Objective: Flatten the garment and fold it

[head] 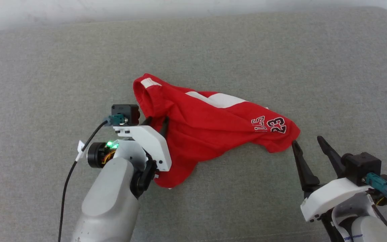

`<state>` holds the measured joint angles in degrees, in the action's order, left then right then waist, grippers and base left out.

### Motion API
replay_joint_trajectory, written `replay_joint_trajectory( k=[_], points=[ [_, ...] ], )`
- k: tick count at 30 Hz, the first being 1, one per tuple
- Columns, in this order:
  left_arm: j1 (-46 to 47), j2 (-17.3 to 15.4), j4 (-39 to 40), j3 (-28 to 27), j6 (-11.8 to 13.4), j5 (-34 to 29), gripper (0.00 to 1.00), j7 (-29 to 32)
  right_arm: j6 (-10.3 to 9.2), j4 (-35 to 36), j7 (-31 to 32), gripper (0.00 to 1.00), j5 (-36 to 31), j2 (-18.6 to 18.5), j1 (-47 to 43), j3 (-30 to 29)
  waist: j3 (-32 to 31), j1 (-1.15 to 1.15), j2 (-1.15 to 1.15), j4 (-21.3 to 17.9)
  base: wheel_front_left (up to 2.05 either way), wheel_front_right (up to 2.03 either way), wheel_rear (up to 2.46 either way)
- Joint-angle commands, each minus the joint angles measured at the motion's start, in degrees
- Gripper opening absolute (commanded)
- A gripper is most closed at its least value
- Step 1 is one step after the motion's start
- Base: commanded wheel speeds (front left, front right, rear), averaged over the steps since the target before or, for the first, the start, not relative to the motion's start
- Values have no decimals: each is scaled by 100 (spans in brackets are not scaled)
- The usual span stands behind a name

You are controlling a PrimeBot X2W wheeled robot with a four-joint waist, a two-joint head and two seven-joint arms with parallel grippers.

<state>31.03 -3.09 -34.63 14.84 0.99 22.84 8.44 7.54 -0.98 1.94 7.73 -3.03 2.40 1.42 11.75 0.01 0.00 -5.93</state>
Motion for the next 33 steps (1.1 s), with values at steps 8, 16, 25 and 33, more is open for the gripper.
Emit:
replay_joint_trajectory(
  k=[8,16,25,33],
  points=[
    [-659,-189,130,66,-176,169,0,135,-5,-45,-24,100,67,15,41,-66,-129,-1,0,160,0,0,0],
    [-1541,-521,798,155,-159,243,0,657,-5,45,102,100,7,15,-50,-69,-307,-1,0,528,0,0,0],
    [-1810,-497,1604,-15,11,295,100,72,-5,129,176,100,9,15,-57,-16,-398,-1,0,646,0,0,0],
    [-1395,-329,1198,36,25,409,100,117,-5,182,179,100,0,15,-3,87,-262,-1,0,432,0,0,0]
  ],
)
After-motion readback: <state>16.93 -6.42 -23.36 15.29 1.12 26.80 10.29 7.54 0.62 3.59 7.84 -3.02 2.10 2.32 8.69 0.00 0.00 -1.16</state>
